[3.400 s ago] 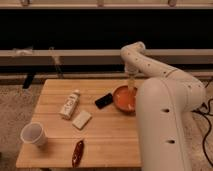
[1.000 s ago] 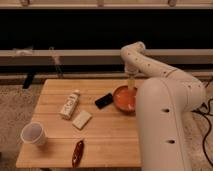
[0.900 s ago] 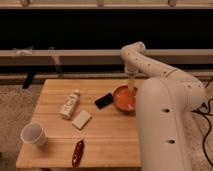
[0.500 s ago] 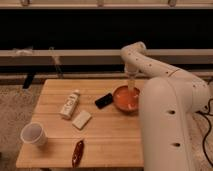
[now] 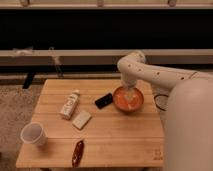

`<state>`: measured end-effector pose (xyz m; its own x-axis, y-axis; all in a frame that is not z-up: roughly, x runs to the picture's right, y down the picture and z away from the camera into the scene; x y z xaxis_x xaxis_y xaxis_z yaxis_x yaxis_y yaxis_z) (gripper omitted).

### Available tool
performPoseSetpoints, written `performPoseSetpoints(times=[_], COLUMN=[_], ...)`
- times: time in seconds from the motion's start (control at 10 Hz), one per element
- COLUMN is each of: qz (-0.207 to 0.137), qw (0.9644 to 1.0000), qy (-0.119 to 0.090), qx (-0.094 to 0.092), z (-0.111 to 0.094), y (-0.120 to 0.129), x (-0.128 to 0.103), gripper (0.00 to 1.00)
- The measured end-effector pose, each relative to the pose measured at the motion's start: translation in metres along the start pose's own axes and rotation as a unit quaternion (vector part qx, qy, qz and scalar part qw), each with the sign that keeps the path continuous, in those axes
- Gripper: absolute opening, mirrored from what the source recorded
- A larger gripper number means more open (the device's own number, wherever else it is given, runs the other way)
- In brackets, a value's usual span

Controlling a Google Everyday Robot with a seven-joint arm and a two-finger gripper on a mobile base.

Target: Place the pepper in the ceramic cup

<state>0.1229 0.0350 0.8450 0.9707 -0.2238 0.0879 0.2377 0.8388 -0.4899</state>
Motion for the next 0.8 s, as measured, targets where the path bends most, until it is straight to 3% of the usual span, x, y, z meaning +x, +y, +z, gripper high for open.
performPoseSetpoints(times=[0.2,0.4,0.6,0.8], qz=[-0.058,-0.124,-0.194,-0.275], qw=[0.9983,0.9922,0.9804,0.9604], qy=[-0.007,-0.015,-0.024,-0.035], qx=[-0.005,-0.012,-0.020,-0.030], z=[-0.005,-0.010,-0.012,-0.011], y=[0.036,0.072,0.106,0.143], x=[-0.037,-0.072,-0.107,-0.144], gripper=[0.80,0.80,0.80,0.80])
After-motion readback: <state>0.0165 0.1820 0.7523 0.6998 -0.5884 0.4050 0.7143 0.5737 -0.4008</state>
